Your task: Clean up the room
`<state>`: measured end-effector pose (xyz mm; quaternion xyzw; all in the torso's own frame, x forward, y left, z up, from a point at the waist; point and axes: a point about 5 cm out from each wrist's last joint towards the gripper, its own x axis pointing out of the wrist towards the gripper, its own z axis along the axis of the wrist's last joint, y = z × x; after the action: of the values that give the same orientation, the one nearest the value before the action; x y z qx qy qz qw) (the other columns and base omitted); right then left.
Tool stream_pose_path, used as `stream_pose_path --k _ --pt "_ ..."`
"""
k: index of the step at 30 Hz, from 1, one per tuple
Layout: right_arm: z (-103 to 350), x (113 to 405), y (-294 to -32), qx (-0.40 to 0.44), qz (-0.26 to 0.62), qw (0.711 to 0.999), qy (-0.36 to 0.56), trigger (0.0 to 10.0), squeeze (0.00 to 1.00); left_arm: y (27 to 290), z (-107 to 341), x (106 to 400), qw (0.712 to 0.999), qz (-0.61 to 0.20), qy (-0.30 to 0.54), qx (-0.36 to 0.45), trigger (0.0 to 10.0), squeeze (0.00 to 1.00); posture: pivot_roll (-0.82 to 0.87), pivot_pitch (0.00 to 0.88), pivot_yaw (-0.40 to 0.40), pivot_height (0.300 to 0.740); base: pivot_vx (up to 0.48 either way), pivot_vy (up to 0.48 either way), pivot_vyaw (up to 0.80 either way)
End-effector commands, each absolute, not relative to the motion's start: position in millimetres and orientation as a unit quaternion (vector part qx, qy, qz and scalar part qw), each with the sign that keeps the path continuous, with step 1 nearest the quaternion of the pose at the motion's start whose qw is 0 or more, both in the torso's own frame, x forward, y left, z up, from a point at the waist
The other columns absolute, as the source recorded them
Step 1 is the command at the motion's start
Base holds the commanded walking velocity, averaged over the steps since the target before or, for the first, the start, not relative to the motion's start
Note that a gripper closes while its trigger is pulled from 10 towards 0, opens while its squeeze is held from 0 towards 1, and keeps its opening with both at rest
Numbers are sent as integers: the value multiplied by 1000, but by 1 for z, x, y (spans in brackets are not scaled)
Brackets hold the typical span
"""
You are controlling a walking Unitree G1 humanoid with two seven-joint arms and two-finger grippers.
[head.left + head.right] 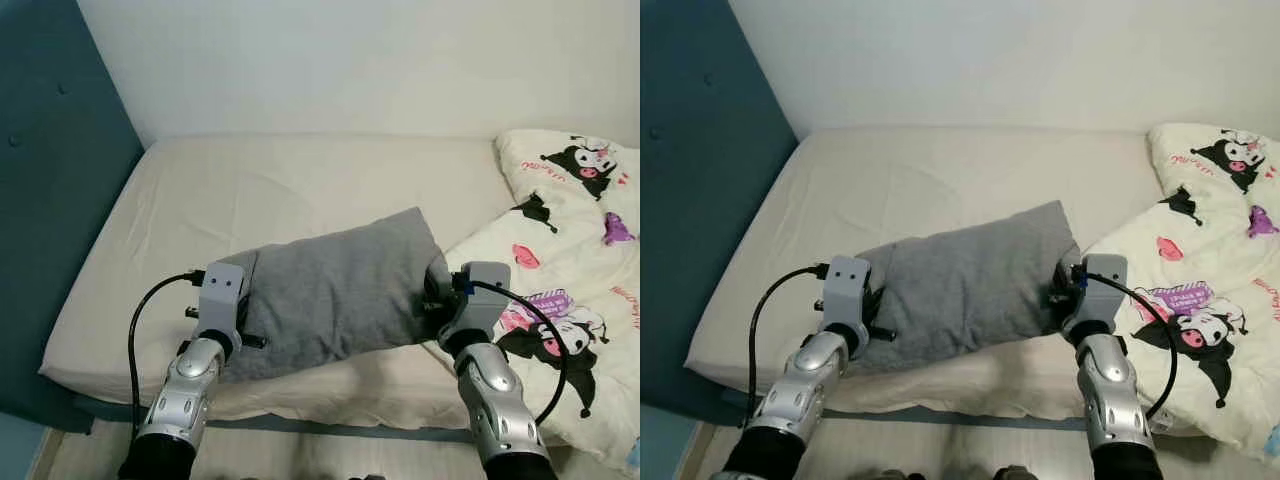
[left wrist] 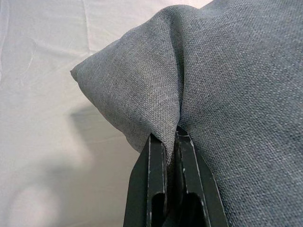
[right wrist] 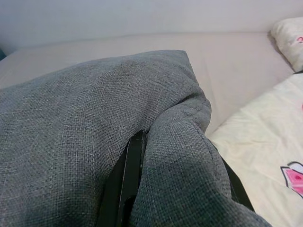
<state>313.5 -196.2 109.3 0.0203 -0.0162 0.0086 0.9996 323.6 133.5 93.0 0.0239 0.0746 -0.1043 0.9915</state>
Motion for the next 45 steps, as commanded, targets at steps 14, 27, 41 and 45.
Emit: stream_pose_path --k 14,27,41,45 --pt "108 310 -197 22 -1 999 -24 10000 0 125 97 325 989 -132 59 34 10000 0 17 216 15 733 0 0 0" --pt "109 311 -195 25 -2 999 -27 10000 0 125 99 326 989 -136 56 32 10000 0 20 214 18 733 0 263 0" --pt "109 311 -195 28 -3 999 -28 10000 0 124 101 327 988 -139 52 32 10000 0 24 212 22 733 0 347 0" --pt "110 312 -194 28 -4 999 -29 10000 0 125 101 327 988 -139 52 32 10000 0 25 210 22 733 0 352 0"
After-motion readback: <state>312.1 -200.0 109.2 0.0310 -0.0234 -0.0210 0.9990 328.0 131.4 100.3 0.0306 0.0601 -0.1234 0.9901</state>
